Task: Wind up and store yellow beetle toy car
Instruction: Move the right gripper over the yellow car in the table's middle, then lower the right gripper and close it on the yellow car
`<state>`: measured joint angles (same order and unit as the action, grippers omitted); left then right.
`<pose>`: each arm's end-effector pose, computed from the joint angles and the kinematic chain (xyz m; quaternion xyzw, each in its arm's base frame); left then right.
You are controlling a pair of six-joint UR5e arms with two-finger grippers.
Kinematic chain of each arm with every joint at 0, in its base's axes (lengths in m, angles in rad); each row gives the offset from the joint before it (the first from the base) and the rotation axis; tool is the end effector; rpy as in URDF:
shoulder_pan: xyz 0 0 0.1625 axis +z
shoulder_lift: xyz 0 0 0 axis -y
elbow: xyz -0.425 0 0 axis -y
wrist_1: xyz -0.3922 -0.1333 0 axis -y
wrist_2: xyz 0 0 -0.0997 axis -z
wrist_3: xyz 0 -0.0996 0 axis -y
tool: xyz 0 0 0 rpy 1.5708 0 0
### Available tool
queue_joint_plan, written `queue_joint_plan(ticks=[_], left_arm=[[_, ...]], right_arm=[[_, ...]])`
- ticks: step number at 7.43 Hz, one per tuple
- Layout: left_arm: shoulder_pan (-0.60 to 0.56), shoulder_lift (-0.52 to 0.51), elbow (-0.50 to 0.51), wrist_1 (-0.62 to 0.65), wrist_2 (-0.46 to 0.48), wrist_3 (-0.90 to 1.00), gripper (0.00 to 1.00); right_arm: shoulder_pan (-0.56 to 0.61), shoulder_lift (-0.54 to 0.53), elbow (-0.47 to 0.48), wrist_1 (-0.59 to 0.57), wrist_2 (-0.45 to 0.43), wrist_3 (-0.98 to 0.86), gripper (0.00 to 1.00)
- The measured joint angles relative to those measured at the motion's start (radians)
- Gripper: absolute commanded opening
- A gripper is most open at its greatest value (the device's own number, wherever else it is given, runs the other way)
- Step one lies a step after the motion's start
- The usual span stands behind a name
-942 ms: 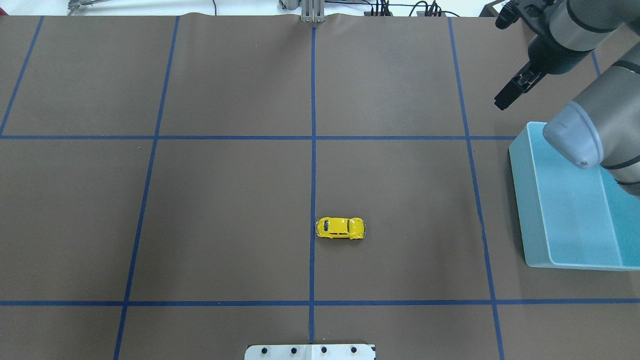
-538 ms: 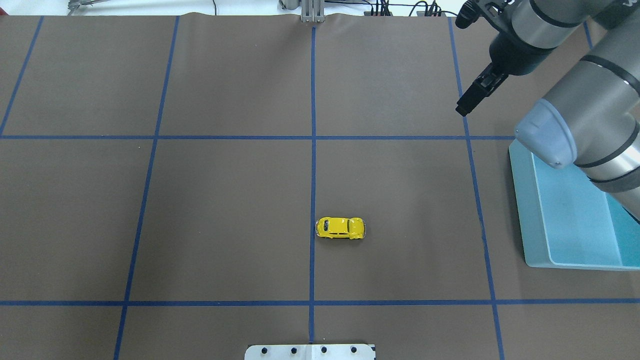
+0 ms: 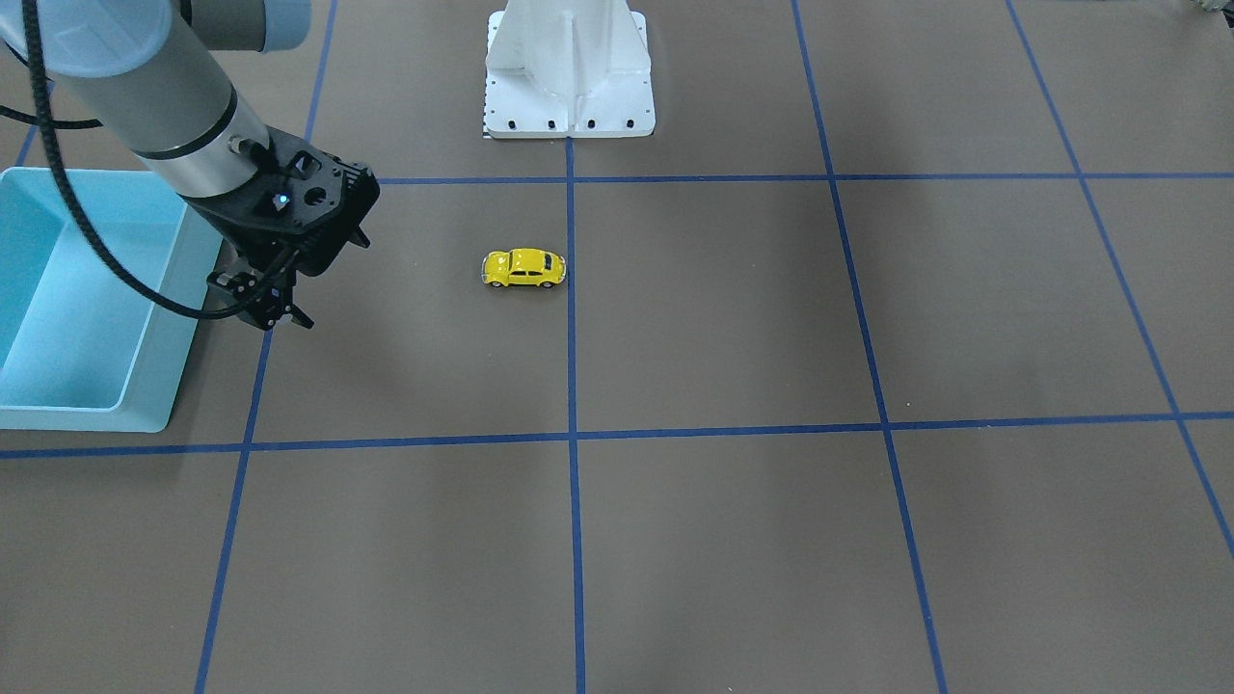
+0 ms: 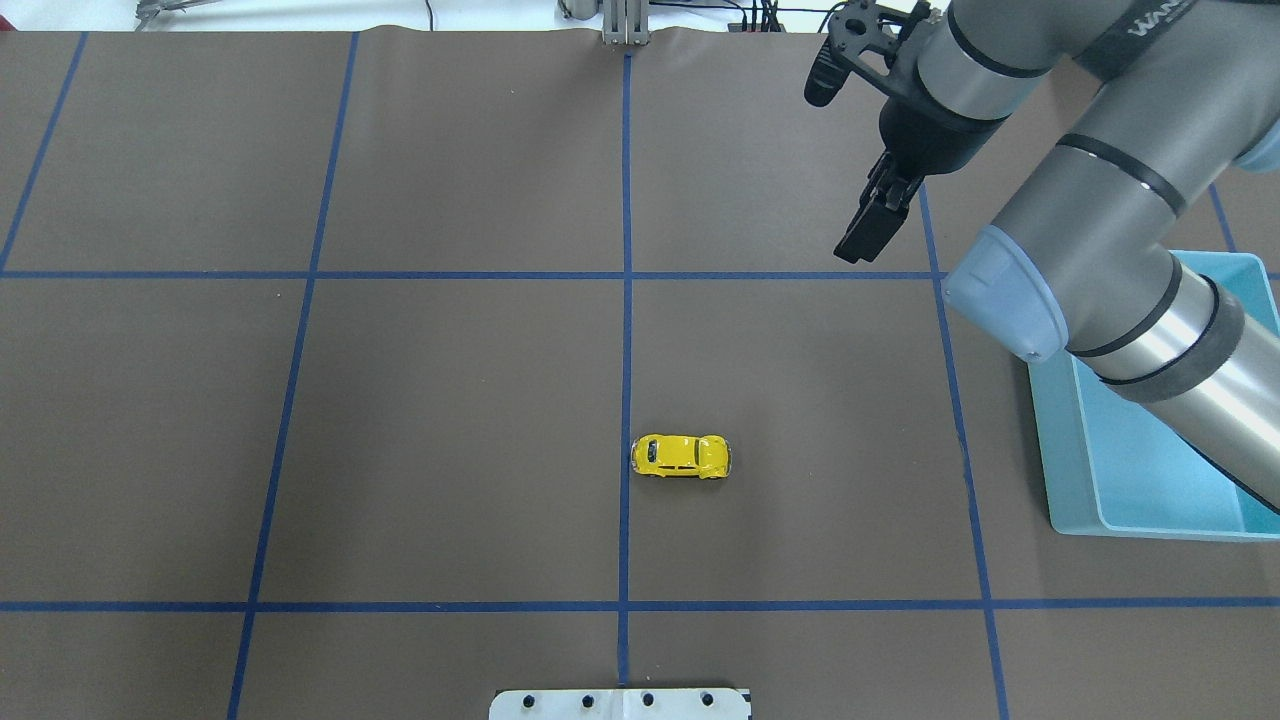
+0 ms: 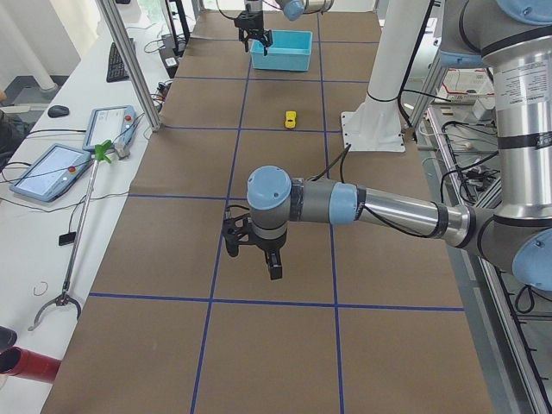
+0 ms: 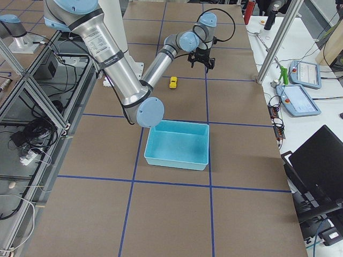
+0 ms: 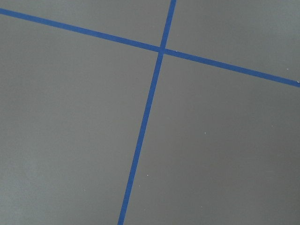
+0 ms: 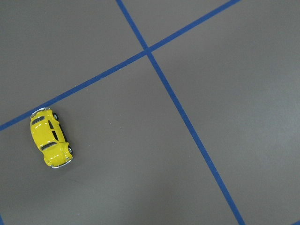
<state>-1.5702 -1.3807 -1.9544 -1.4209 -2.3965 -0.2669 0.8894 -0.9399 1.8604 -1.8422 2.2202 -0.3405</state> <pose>-0.0598 -0.4072 0.5675 -0.0337 0.4002 -0.1129 0.9088 -0.3309 -0.5241 0.1965 0.2466 -0.3493 -0.5280 0.7338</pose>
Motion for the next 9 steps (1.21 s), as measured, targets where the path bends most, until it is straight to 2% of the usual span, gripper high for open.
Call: queue_joint_plan(ticks=[5, 7, 9], left_arm=[[0.001, -0.002, 0.005, -0.004, 0.001, 0.002, 1.0], [0.001, -0.002, 0.01, -0.004, 0.004, 0.004, 1.0], [0.0, -0.008, 0.015, -0.005, 0.006, 0.001, 1.0]], right_arm=[[-0.153, 0.095, -0.136, 0.002, -0.074, -0.15, 0.96], [-0.238, 0.093, -0.165, -0.004, -0.104, -0.158, 0.94], [-0.327, 0.087, -0.166, -0.028, -0.183, -0.142, 0.94]])
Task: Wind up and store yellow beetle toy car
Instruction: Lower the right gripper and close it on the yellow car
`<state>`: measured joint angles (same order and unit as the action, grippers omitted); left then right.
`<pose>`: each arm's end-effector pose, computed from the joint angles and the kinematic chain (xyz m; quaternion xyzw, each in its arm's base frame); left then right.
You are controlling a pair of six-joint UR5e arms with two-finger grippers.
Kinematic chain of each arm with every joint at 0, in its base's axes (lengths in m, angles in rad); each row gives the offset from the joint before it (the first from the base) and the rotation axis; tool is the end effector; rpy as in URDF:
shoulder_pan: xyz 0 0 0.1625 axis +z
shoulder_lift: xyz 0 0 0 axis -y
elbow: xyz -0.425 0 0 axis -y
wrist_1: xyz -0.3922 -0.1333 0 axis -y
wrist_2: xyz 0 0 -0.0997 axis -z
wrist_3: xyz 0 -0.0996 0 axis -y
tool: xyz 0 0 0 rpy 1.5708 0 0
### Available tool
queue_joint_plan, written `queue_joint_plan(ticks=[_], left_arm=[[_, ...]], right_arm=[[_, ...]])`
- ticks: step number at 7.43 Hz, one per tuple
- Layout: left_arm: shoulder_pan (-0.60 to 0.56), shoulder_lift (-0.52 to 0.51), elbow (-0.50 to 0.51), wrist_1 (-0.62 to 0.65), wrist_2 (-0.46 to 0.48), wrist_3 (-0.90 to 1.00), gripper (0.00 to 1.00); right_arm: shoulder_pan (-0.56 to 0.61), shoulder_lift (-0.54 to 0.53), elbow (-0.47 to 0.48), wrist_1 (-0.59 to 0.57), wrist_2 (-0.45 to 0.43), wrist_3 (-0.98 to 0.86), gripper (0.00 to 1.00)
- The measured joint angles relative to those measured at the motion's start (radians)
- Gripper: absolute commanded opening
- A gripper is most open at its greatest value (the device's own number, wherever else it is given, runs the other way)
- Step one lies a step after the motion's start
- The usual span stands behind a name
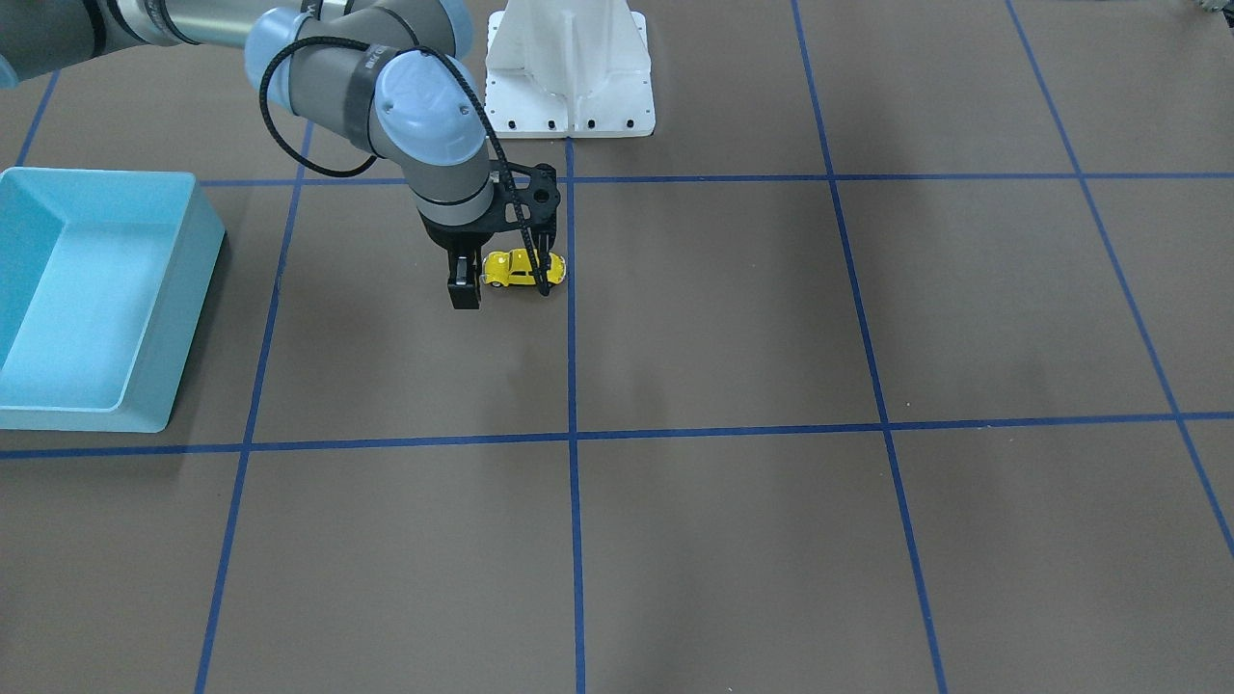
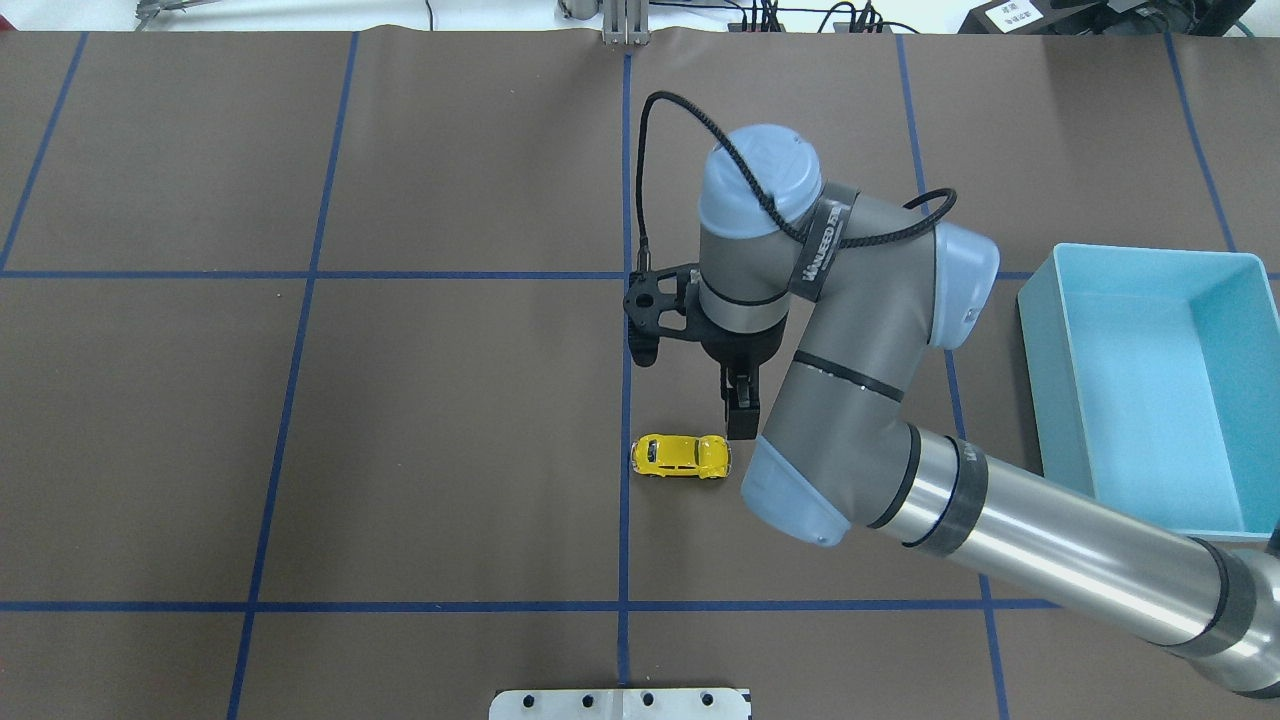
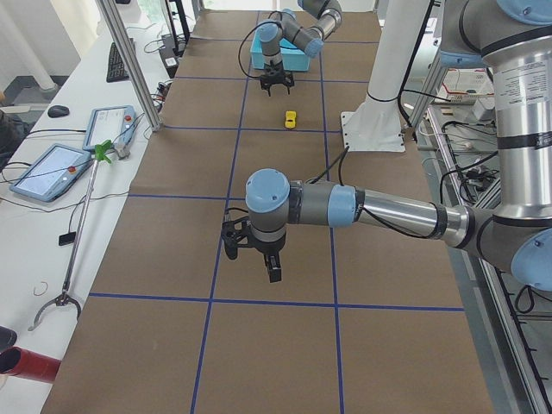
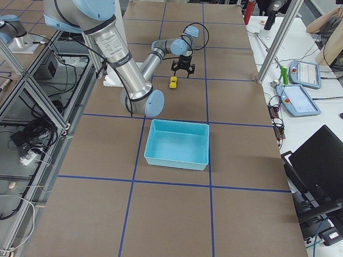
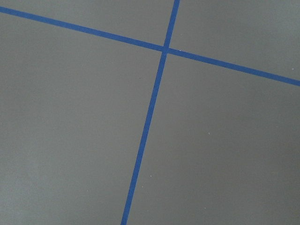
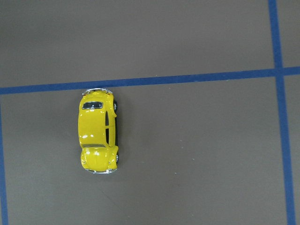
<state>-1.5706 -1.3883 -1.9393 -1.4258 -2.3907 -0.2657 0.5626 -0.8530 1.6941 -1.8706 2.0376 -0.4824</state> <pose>-0.0604 -0.4107 0.5717 -0.0342 0.3975 -0.1133 0.9100 -0.5215 -0.4334 0.2152 0.1933 -0.2828 -0.6812 0.6470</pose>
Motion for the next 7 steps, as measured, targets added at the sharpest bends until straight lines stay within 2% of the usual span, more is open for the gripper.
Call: queue_joint_plan(ticks=[4, 7], left_arm=[[-0.03, -0.01, 0.056, -0.02, 0.002, -0.003, 1.0], [-0.071, -0.009, 0.056, -0.03, 0.006, -0.009, 1.0]], right_arm=[[-0.116, -0.003, 0.035, -0.007, -0.234, 0.168, 0.92], [-0.185, -0.022, 0.032, 0.022, -0.279, 0.216, 0.92]])
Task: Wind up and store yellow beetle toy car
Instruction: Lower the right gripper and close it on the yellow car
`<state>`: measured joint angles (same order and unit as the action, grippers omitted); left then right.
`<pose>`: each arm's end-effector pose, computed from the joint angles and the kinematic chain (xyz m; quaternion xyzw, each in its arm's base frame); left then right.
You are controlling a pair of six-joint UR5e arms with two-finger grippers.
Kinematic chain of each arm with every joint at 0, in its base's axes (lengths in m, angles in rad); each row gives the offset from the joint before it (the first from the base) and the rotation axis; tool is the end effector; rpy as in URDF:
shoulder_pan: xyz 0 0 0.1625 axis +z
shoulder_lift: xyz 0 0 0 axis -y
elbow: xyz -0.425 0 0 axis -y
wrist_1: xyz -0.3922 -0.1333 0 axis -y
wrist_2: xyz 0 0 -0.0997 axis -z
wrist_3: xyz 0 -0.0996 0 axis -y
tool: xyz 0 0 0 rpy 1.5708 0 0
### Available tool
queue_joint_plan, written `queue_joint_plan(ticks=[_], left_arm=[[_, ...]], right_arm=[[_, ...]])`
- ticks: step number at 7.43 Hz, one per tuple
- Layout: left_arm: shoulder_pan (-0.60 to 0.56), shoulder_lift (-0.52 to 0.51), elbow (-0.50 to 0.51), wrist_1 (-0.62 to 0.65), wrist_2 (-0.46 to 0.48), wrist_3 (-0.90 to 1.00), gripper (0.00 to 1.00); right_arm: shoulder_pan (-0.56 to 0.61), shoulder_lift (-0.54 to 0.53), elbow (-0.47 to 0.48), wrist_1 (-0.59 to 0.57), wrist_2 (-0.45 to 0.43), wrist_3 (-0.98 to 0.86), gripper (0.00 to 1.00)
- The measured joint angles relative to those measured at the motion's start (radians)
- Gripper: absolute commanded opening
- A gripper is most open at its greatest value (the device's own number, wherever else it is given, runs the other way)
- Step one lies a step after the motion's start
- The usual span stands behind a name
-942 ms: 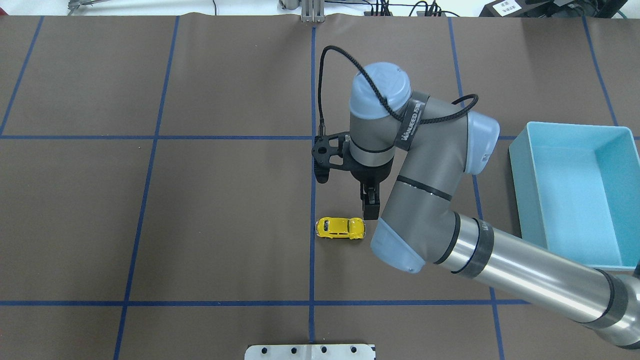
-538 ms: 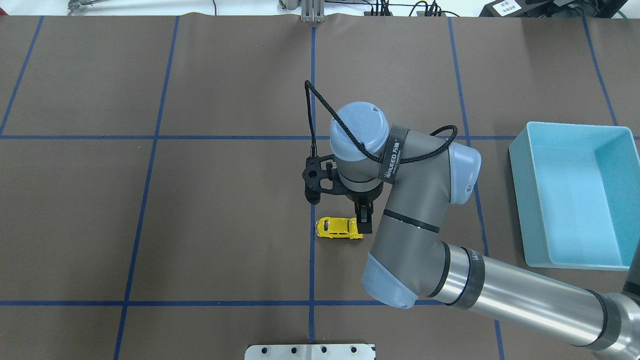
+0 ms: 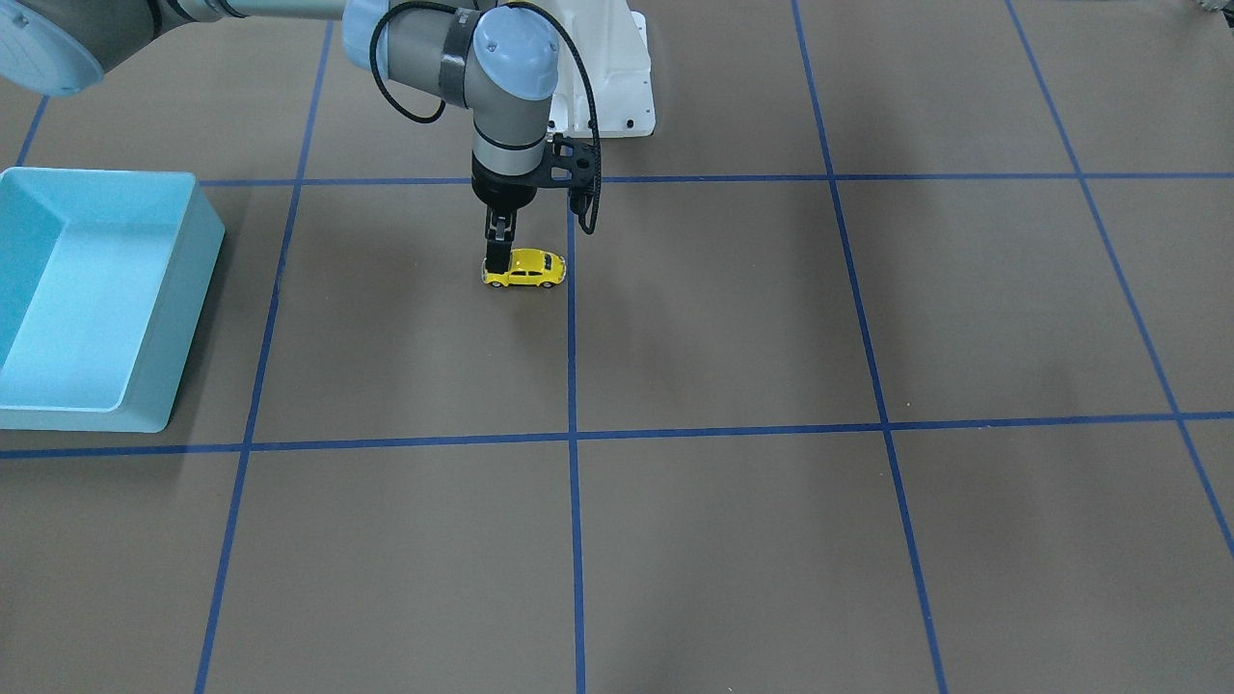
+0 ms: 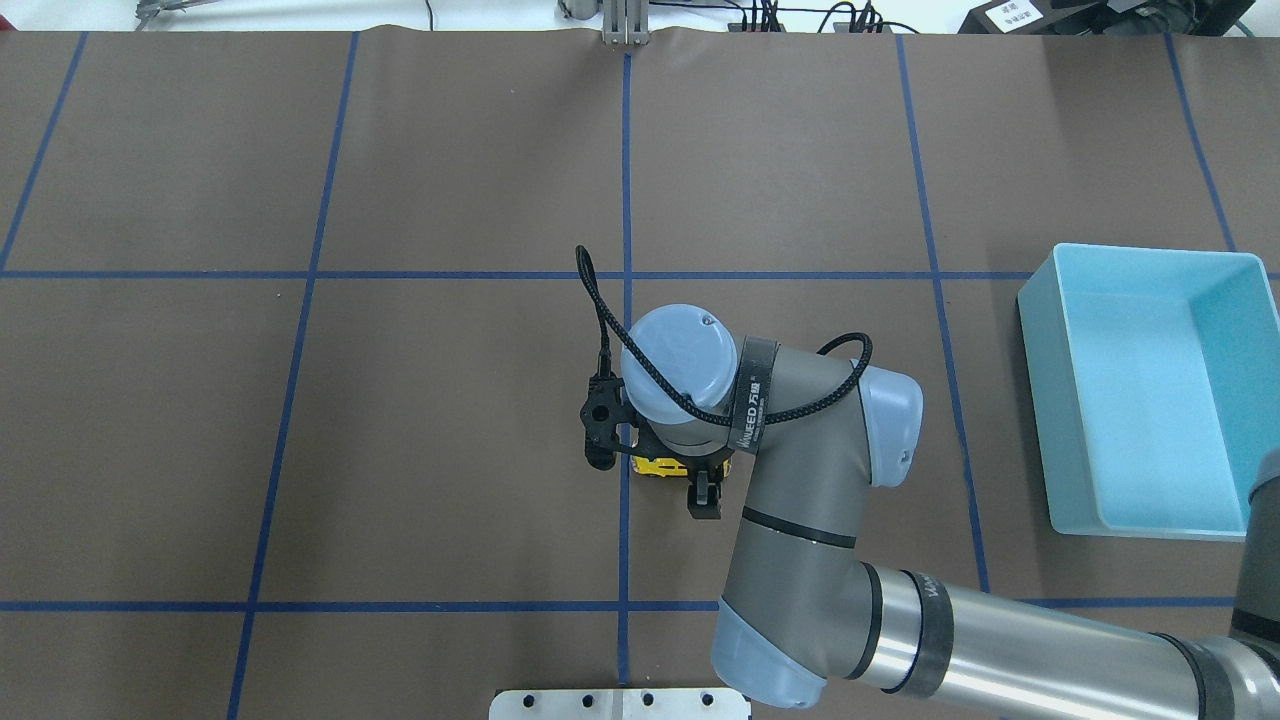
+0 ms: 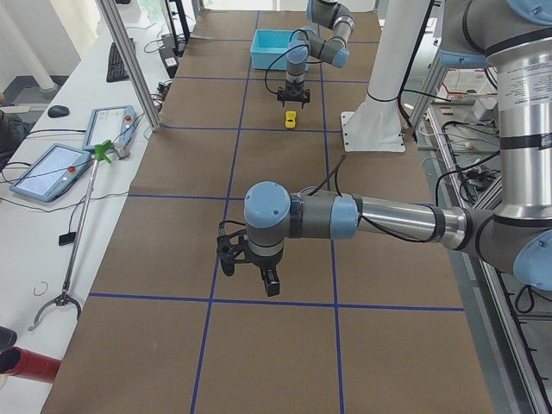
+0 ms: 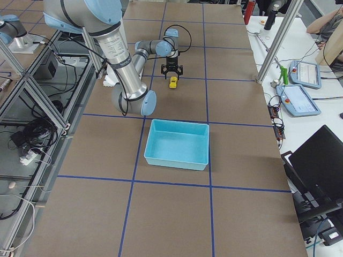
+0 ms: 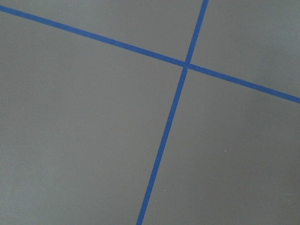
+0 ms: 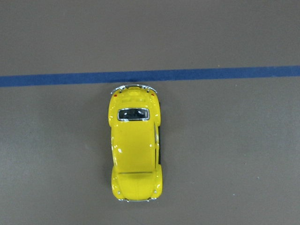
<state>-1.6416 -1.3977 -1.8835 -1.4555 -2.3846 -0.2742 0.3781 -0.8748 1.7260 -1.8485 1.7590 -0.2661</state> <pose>-0.0902 -0.4112 0.5925 -0.0291 0.3948 -0.1529 0.9055 -0.5783 -0.3531 0.2218 0.2116 -0.2065 -0.6562 0.6943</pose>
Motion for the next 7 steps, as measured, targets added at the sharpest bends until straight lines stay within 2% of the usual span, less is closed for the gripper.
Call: queue_joint_plan(ticks=[7], left_arm=[[-0.006, -0.001, -0.011, 0.003, 0.001, 0.001, 1.0]], right_arm=[[-0.029, -0.011, -0.048, 0.059, -0.069, -0.004, 0.91]])
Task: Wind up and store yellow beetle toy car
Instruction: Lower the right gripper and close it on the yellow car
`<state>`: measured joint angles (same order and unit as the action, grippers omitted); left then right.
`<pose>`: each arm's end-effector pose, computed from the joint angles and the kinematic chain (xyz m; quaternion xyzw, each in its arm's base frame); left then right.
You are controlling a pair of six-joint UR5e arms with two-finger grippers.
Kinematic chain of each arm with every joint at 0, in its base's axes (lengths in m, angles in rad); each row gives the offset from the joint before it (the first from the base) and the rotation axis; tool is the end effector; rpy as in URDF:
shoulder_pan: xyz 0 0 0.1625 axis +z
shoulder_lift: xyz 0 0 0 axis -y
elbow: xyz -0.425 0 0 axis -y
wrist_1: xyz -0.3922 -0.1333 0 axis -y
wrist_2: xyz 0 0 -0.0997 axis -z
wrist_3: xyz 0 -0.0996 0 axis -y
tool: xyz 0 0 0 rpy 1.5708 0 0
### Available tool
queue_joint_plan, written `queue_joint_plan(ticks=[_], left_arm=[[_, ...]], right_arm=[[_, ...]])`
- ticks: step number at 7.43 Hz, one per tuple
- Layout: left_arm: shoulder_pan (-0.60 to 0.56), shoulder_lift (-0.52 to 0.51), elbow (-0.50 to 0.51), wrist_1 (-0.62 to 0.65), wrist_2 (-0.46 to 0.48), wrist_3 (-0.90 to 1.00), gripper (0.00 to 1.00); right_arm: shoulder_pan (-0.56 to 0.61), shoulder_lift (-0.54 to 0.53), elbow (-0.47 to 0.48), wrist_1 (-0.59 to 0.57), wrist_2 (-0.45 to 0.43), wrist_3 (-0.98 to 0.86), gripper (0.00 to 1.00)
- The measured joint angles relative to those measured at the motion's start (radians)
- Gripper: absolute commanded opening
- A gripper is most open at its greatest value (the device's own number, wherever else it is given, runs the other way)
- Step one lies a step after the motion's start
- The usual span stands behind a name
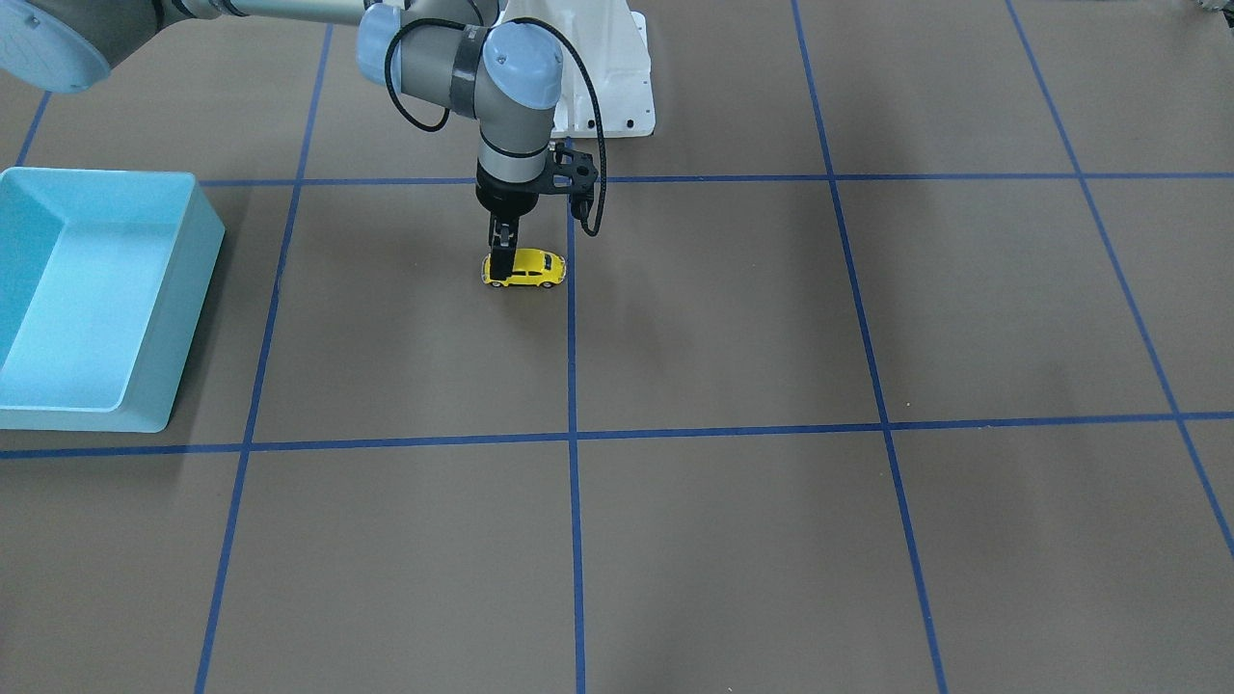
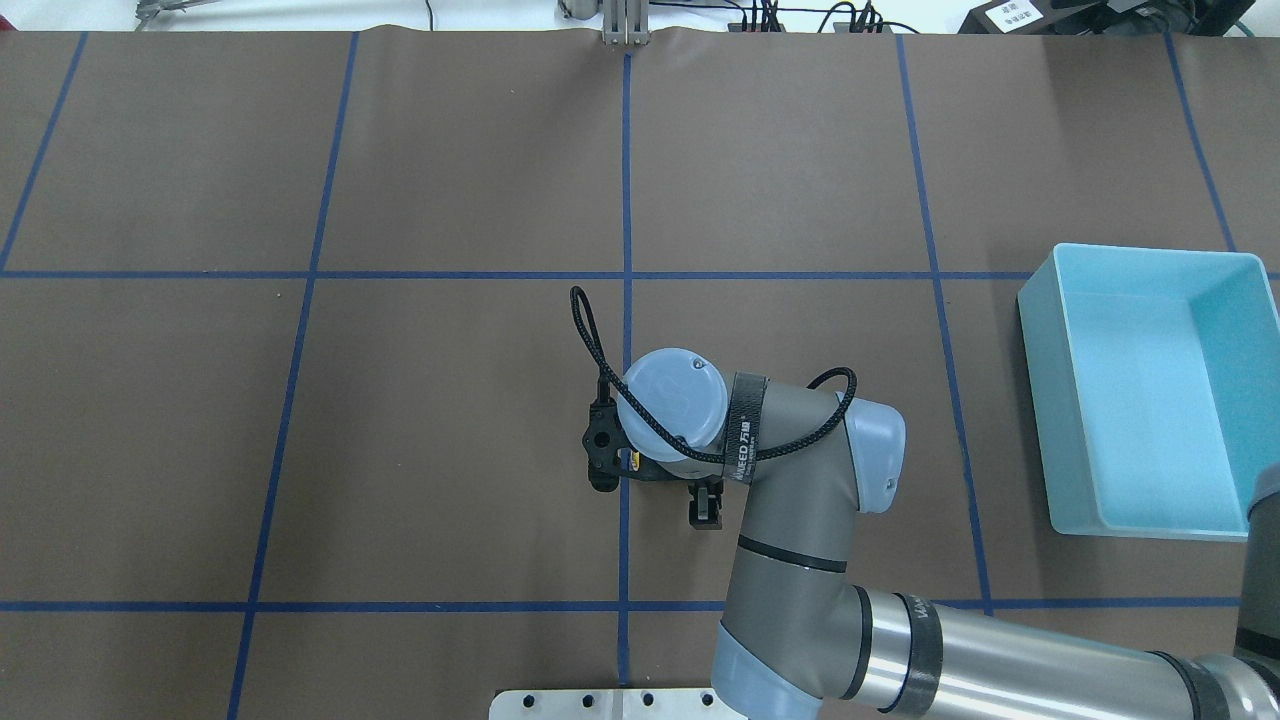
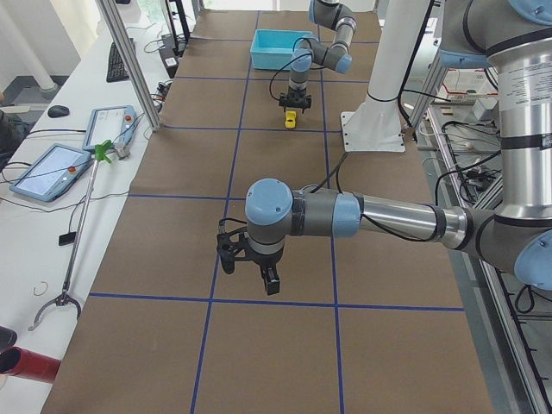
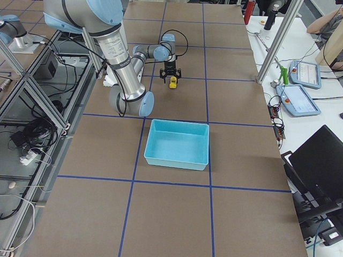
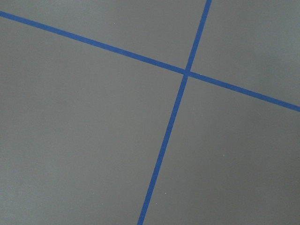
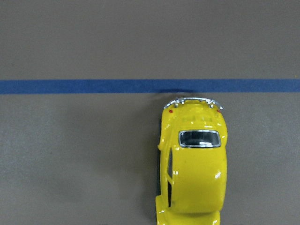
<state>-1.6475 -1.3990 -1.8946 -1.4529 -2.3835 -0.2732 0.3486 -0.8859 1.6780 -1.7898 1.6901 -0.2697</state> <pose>-0.0928 -0.4111 0.5869 -0.0232 0.3948 -0.1532 0.9056 -0.5992 -0.3470 0.2415 0.2245 -0.1802 -0.6622 0.6918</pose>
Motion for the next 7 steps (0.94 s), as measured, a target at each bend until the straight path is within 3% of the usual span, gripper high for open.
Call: queue_joint_plan(ticks=[2, 3, 4, 6, 7], left_arm=[[0.0, -0.002, 0.0, 0.0, 0.001, 0.002, 1.0], [0.001, -0.003, 0.001, 0.0, 0.001, 0.002, 1.0], [0.001, -0.004, 0.001, 0.0, 0.001, 0.003, 1.0], [0.002, -0.005, 0.003, 0.001, 0.002, 0.004, 1.0], [0.002, -0.006, 0.004, 0.001, 0.003, 0.005, 1.0]], right_arm=[[0.0, 0.003, -0.024, 0.033, -0.007, 0.003, 0.89], [0.0, 0.006, -0.036, 0.046, -0.008, 0.004, 0.83], [0.001, 0.009, -0.044, 0.053, -0.009, 0.004, 0.67], [0.002, 0.011, -0.046, 0.056, -0.009, 0.013, 0.11], [0.003, 0.011, -0.043, 0.056, -0.009, 0.023, 0.0]])
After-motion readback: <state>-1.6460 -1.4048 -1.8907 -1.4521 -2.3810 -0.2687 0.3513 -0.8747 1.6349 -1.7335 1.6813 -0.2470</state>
